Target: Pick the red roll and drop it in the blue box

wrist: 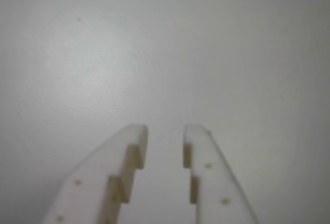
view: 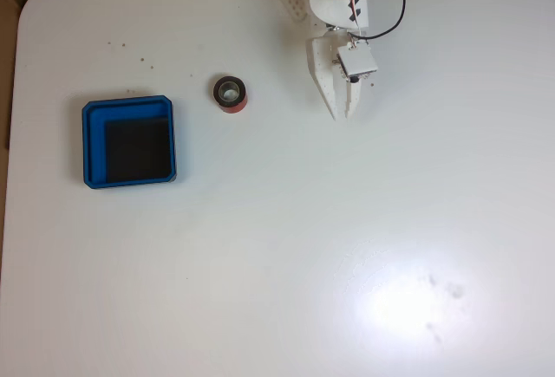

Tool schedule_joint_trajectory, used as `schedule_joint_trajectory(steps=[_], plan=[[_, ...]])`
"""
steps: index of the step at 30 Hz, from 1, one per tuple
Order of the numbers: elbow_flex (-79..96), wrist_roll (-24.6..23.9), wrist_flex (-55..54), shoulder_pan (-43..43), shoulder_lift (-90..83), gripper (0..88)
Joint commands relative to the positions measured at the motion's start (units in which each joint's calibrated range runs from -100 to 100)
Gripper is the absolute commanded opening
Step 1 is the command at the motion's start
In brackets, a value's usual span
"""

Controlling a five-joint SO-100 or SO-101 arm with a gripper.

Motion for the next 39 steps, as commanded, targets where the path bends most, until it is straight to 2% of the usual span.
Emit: schedule_joint_trajectory(steps=[1,25,39], plan=[[0.81,-0.07,-0.73,0.06,-0.1,0.7],[0.72,-0.15,-0.73,0.84,0.07,0.7],[0.72,-0.24,-0.73,22.05,0.07,0.7]])
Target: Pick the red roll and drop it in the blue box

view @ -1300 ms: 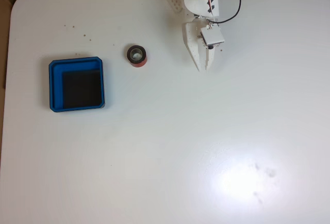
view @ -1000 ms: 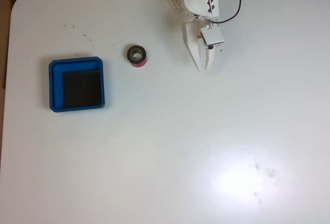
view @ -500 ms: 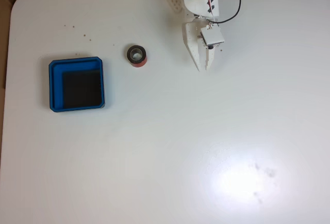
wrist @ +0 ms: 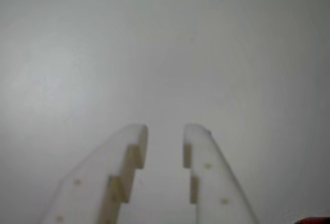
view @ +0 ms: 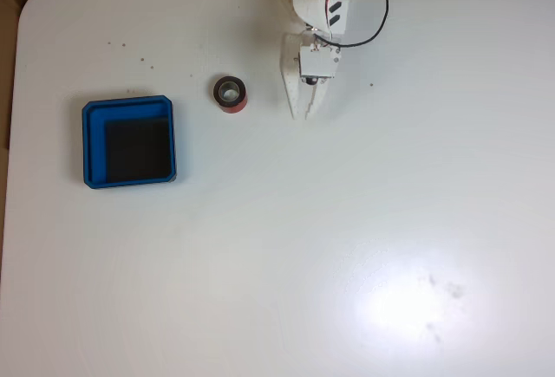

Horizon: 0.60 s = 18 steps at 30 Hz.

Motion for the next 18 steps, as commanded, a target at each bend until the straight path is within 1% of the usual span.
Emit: schedule_joint_trajectory(steps=[1,8,14,16,18], plan=[[0.72,-0.24,-0.73,5.6,0.07,0.7],[0.72,-0.24,-0.73,15.17,0.07,0.7],[0.72,0.02,-0.73,25.53,0.07,0.7],[0.72,0.02,-0.73,27.78,0.07,0.7],[0.72,-0.15,-0.73,28.26,0.07,0.7]])
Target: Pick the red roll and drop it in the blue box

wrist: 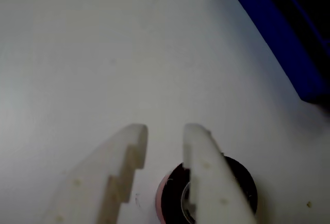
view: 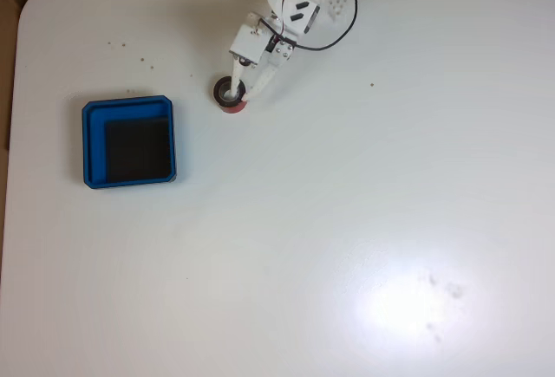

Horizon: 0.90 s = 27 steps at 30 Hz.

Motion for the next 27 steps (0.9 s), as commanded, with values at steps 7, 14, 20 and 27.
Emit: schedule_joint_trajectory(steps=[7,14,20,27], plan=[[-4.94,0.02,-0.4,1.74,7.51,0.7],[-20.67,0.28,8.93,2.91,24.48,0.7],[-35.4,-0.15,21.22,3.01,37.94,0.7],[-47.53,-0.24,27.74,2.62,52.49,0.7]])
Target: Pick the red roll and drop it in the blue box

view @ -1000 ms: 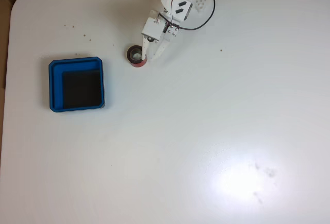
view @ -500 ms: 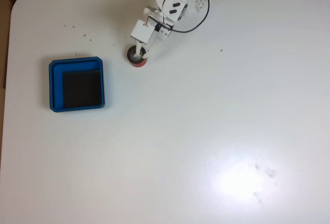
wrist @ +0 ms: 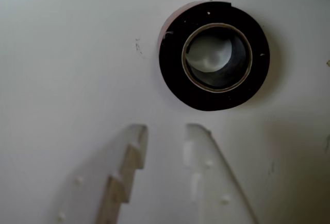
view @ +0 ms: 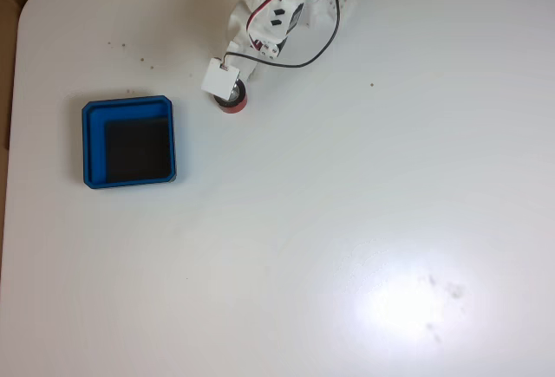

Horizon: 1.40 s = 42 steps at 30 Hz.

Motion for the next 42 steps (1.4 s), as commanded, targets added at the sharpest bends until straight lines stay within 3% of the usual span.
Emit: schedule_joint_trajectory(steps=[1,7,16,42], plan=[[-8.16,-0.24,1.3,0.05,7.16,0.7],[-17.24,-0.42,1.3,0.24,19.87,1.7],[-22.63,-0.42,1.05,4.05,29.57,14.7],[-22.9,-0.42,0.56,3.76,38.27,14.7]])
